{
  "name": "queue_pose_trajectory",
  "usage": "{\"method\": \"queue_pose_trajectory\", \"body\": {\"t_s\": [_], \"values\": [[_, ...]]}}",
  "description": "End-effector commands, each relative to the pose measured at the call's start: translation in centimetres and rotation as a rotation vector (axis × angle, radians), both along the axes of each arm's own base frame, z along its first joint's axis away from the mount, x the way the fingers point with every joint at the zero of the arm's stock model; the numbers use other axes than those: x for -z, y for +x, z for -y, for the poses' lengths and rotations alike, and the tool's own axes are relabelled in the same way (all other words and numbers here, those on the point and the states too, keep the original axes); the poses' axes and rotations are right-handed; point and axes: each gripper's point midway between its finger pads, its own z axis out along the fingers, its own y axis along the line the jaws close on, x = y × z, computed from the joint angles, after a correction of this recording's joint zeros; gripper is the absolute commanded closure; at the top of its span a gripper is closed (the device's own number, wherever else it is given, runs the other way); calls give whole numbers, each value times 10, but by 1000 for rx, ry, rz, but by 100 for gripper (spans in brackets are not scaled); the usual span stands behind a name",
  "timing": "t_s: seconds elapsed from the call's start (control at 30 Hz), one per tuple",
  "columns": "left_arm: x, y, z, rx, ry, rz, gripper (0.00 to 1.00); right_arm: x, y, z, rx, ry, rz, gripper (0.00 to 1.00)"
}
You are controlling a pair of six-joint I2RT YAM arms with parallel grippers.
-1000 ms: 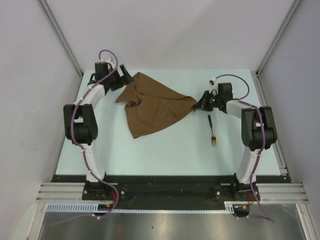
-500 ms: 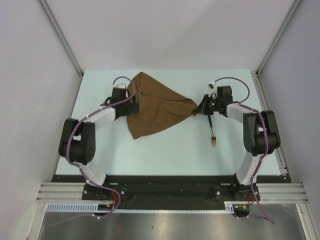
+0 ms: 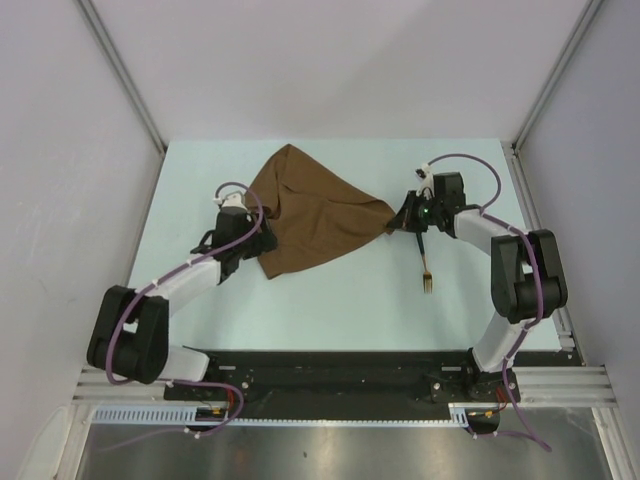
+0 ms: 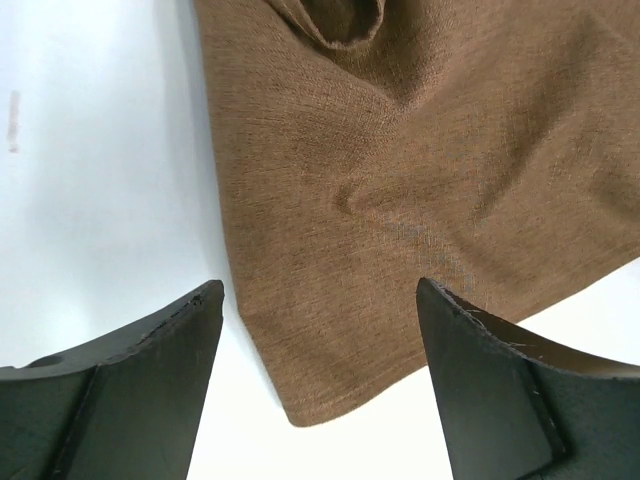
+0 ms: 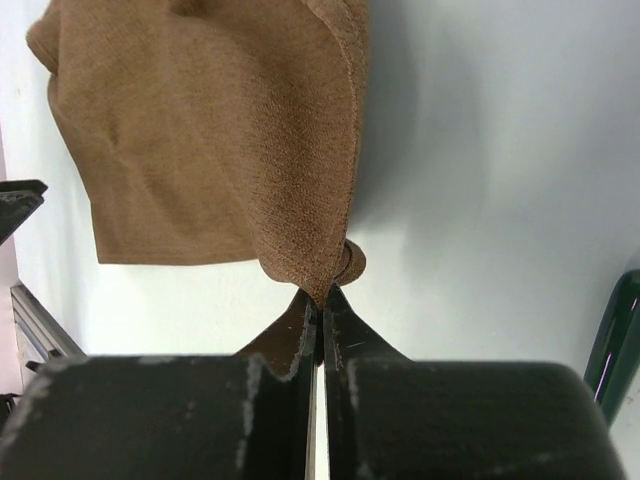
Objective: Fold the napkin, place the utensils inside, and roll it up
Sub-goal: Flatten the napkin out
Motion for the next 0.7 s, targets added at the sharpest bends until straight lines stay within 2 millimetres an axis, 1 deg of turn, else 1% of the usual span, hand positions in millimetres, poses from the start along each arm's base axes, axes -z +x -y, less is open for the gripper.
{"method": "queue_pose_trajectory", "body": {"t_s": [0.0,0.07,0.13,0.2,0.3,0.33,0.37,0.43,0.47,0.5,0.53,0.57,0.6,0.63,0.67], "values": [[-4,14,16,17,-72,31,18,-14,-6,-2,-18,-16,42,100],[4,14,16,7,-66,6,19,-16,-8,-3,-18,-15,44,100],[17,12,13,-9,-58,-25,19,-16,-10,-3,-20,-15,46,100],[28,9,8,-39,-29,-61,20,-15,-12,-4,-26,-16,40,100],[38,5,5,-59,-9,-84,23,-16,-12,-2,-26,-19,41,100],[39,5,7,-56,-19,-84,24,-16,-13,-3,-27,-19,41,100],[36,9,12,-45,-39,-57,25,-17,-13,-3,-27,-18,44,100],[43,10,18,-26,-54,-62,46,-16,-13,-2,-25,-18,42,100],[42,13,21,-17,-59,-50,57,-17,-13,-3,-26,-15,44,100],[37,18,23,-1,-55,-36,86,-18,-13,-4,-28,-14,43,100],[30,21,22,3,-42,-23,97,-20,-14,-4,-28,-11,45,100],[28,18,18,3,-10,-46,100,-20,-16,-6,-35,-14,42,100],[5,28,17,14,26,-4,100,-21,-17,-6,-35,-19,43,100],[-7,30,6,-13,89,11,100,-23,-19,-7,-41,-27,50,100],[-23,22,2,0,134,3,100,-22,-21,-7,-43,-36,42,100]]}}
